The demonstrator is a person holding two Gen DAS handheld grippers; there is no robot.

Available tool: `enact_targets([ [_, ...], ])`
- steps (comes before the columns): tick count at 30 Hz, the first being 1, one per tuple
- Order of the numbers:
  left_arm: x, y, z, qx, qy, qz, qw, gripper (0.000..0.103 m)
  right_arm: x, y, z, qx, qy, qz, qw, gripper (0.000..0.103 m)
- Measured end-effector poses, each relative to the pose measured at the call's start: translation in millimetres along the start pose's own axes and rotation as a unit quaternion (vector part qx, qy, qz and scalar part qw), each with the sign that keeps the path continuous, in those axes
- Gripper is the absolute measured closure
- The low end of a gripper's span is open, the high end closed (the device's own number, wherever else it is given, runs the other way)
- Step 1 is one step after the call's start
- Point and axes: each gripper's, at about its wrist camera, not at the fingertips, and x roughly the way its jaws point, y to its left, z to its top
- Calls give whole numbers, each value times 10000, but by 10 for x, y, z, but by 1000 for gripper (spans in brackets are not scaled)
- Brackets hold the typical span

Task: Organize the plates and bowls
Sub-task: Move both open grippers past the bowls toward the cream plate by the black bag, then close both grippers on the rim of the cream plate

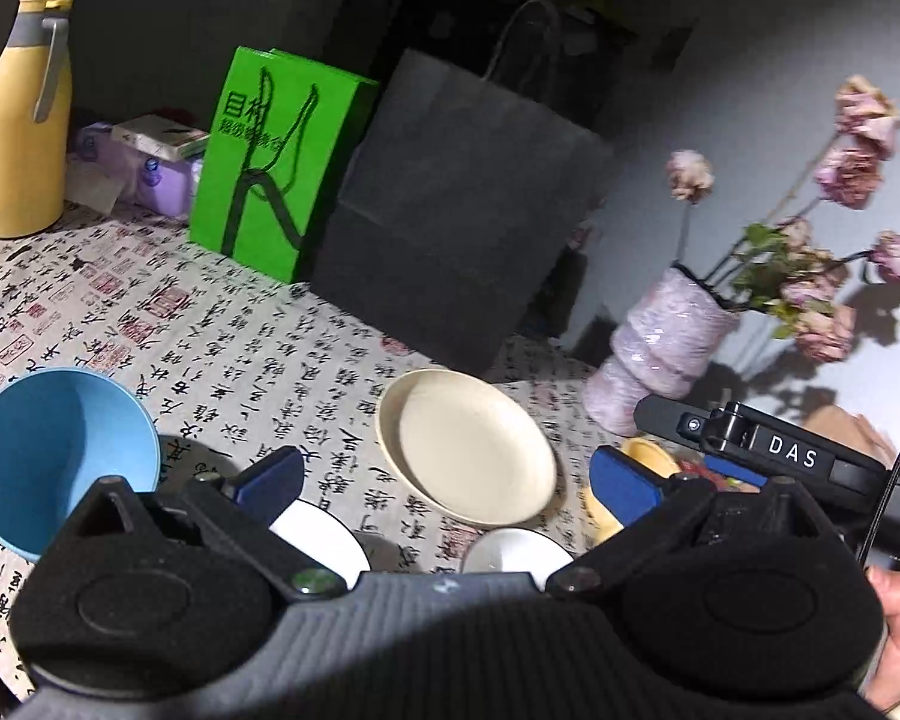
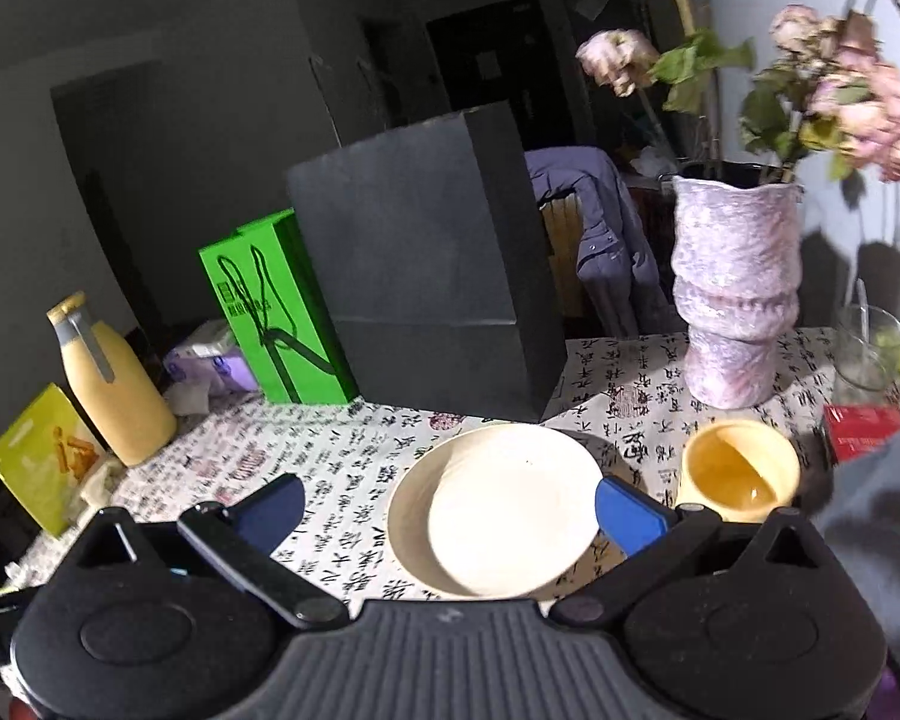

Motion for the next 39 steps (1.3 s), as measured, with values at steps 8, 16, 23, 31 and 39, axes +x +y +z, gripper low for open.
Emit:
enact_targets([
  [8,401,64,100,-137,60,555,9983,0,518,-2,227,-339,101,-156,9993,0],
  [16,719,10,144,-100,110,858,9962,0,885,-146,171,-509,172,-398,9978,0],
  [23,996,-31,95,8,206,971,9951,0,1129,-337,14,-453,360,-459,9973,0],
  [31,1289,-6,31,-43,337,1321,9907,0,1307,-385,-44,-443,619,-346,9965,0],
  [39,1586,-125,54,192,520,1723,9835,0,1418,-538,-60,-273,681,-463,9962,0],
])
